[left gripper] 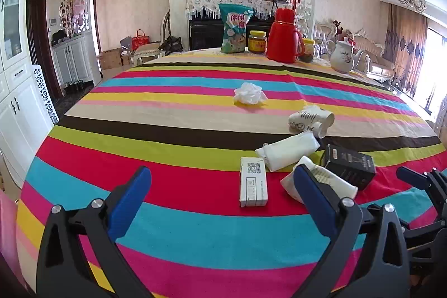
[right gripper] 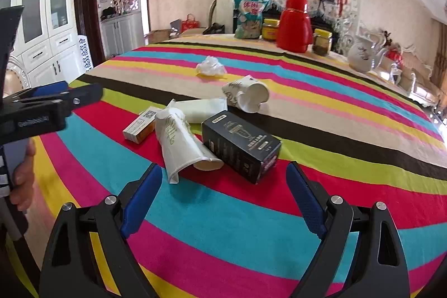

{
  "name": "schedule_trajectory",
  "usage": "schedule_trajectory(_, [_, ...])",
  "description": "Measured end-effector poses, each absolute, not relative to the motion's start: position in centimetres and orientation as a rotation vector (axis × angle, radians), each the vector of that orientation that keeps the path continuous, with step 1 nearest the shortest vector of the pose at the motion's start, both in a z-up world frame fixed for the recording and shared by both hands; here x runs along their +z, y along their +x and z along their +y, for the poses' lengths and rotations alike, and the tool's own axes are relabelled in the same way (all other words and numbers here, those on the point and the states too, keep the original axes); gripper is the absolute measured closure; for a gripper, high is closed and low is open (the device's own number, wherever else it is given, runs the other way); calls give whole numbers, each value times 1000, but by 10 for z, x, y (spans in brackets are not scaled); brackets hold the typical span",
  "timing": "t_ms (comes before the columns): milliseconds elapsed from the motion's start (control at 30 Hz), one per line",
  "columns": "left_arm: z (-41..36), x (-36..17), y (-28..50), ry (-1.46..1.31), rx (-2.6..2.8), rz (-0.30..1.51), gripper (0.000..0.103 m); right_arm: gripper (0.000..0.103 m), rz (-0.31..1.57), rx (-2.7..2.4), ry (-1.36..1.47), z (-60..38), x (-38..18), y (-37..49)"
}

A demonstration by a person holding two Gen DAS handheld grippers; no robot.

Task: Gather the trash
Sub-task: 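Move both open tools back over the table, then grasp the white paper cup with the right tool while the left tool grasps the QR-code box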

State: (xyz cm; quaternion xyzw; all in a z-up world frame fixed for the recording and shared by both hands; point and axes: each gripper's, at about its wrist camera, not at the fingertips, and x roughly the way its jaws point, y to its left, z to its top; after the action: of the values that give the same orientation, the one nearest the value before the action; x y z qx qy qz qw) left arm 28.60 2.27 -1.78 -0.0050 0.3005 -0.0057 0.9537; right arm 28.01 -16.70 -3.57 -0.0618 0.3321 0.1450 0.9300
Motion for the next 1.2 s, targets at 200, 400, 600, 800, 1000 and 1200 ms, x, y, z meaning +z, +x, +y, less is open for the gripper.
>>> schedule_trajectory(200, [32,-31,297,-15,-65,623,4,19,699,357,-201,-143,-41,294])
schedule_trajectory(400, [47,-36,295,-104,-85,656,4,24,735,409,-207,-124,-47,316])
schedule_trajectory(600, [36,-36,294,1,-54,659,4,37,776,424,-197,-116,-53,331])
schedule_trajectory(800, [59,-31,295,-46,6,661,4,41,832,420,-228,-109,-62,338])
schedule_trajectory(1000, [64,-35,298,-70,16,679,4,48,858,409,-249,-106,-67,339])
schedule_trajectory(1200, [53,-38,296,-21,6,673,4,65,812,413,-203,-115,-58,328])
